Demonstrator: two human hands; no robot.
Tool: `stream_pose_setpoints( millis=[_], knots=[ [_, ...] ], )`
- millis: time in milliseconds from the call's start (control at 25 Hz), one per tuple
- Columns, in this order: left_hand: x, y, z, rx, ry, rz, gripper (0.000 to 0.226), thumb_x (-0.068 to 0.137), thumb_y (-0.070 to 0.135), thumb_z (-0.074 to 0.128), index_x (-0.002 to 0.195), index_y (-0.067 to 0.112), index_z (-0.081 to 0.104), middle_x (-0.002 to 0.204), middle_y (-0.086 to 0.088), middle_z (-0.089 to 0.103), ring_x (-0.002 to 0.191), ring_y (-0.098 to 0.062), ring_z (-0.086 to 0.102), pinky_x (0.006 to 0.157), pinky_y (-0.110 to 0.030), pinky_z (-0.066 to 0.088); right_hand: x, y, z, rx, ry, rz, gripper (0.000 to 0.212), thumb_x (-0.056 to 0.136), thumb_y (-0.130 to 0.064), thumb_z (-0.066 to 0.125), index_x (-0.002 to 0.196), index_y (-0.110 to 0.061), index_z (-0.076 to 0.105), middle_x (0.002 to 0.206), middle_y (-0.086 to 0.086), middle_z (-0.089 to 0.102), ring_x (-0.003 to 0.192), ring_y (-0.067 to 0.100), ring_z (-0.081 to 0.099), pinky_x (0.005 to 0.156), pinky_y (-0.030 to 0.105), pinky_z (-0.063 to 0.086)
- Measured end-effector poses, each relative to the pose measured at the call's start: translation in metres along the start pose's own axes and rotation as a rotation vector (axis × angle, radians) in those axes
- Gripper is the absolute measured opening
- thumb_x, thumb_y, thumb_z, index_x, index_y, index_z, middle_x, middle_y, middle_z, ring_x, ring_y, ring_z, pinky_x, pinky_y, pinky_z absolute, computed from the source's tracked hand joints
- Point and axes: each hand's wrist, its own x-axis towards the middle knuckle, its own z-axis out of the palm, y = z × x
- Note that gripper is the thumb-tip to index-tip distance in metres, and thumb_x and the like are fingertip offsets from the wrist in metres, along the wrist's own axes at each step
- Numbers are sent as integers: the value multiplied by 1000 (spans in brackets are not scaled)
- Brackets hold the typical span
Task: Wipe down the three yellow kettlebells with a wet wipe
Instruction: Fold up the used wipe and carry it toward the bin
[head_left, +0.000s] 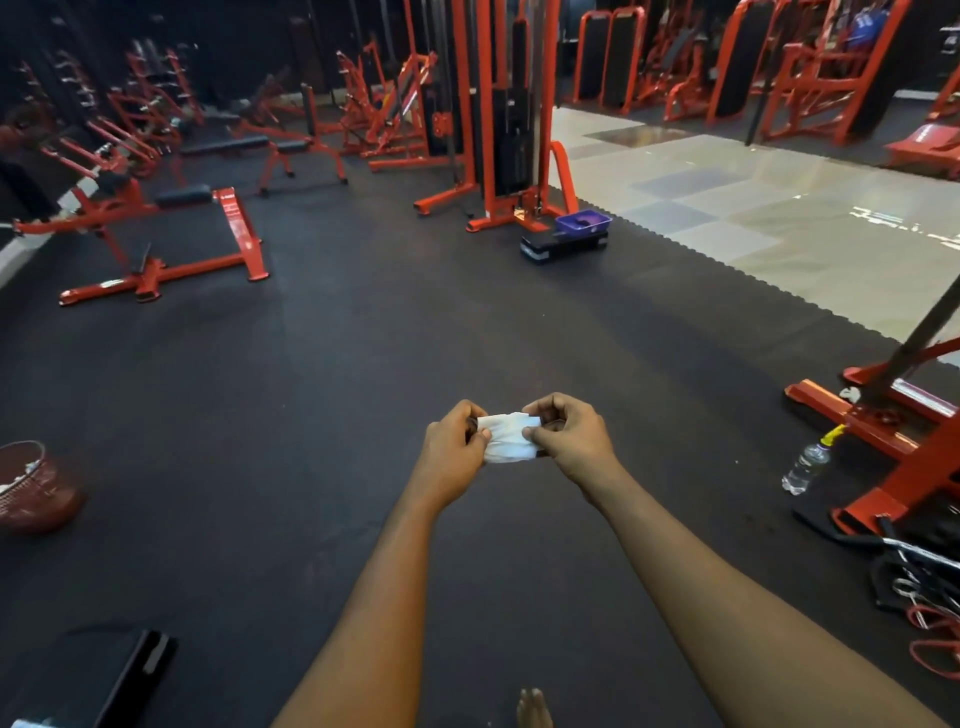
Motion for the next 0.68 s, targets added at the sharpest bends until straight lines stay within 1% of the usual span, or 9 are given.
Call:
stream_pose_setpoints(
  millis=[80,200,320,440,520,600,680],
  knots=[
    [31,-10,-6,5,45,-28,19,91,12,56,83,30,55,74,-5,67,62,-11,58,62,-45,59,40,0,13,-12,-57,-14,20,75,1,69,90,-14,69,89,9,71,82,28,70,66,35,62],
    [83,-25,-20,-15,127,-95,18,90,11,55,83,28,56,74,-5,66,62,-13,58,63,-45,58,107,-8,39,-58,-159,-25,20,76,1,70,89,-15,69,88,8,71,75,21,67,63,32,61],
    [131,-37,-42,15,186,-125,17,89,11,54,84,27,55,73,-3,66,60,-13,57,63,-45,57,169,-20,68,-50,-220,-64,20,76,0,70,88,-16,69,89,9,70,75,18,66,63,32,61],
    [175,-49,-64,9,255,-166,18,90,10,54,85,27,56,78,-3,68,69,-22,65,67,-46,60,224,-30,99,-55,-273,-91,19,75,0,69,89,-13,69,88,14,69,72,17,64,62,33,61],
    [199,-61,-76,17,300,-206,18,90,9,53,85,26,56,80,-6,68,70,-25,65,67,-49,59,257,-33,122,-47,-324,-107,19,75,0,69,88,-13,69,87,15,69,70,17,63,62,36,62],
    [226,-75,-88,19,353,-231,19,90,9,53,85,27,56,80,-6,68,67,-21,62,66,-49,58,293,-36,146,-57,-390,-123,19,74,0,68,88,-14,69,88,14,69,71,18,65,63,38,62],
    [253,-86,-99,40,403,-256,19,91,9,53,85,27,55,80,-5,67,67,-17,61,67,-49,58,330,-38,170,-37,-448,-143,19,74,0,68,87,-14,69,88,13,70,73,21,67,61,36,62]
  ],
)
